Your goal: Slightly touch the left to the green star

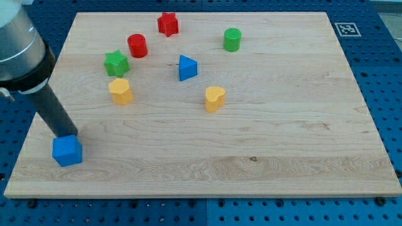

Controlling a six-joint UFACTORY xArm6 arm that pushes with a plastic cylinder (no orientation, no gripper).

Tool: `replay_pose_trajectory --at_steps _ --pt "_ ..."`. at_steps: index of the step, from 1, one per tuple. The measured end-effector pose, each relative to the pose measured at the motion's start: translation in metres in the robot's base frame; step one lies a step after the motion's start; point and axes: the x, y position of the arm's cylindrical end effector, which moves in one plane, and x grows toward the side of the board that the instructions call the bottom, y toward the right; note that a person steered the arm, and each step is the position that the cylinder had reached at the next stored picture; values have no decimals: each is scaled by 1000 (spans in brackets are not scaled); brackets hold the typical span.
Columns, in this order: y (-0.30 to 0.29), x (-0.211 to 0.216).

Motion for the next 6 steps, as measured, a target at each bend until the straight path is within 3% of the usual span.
replay_pose_trajectory --at_steps 1,4,6 --pt "7 1" --pt "8 -140" --pt "26 -195"
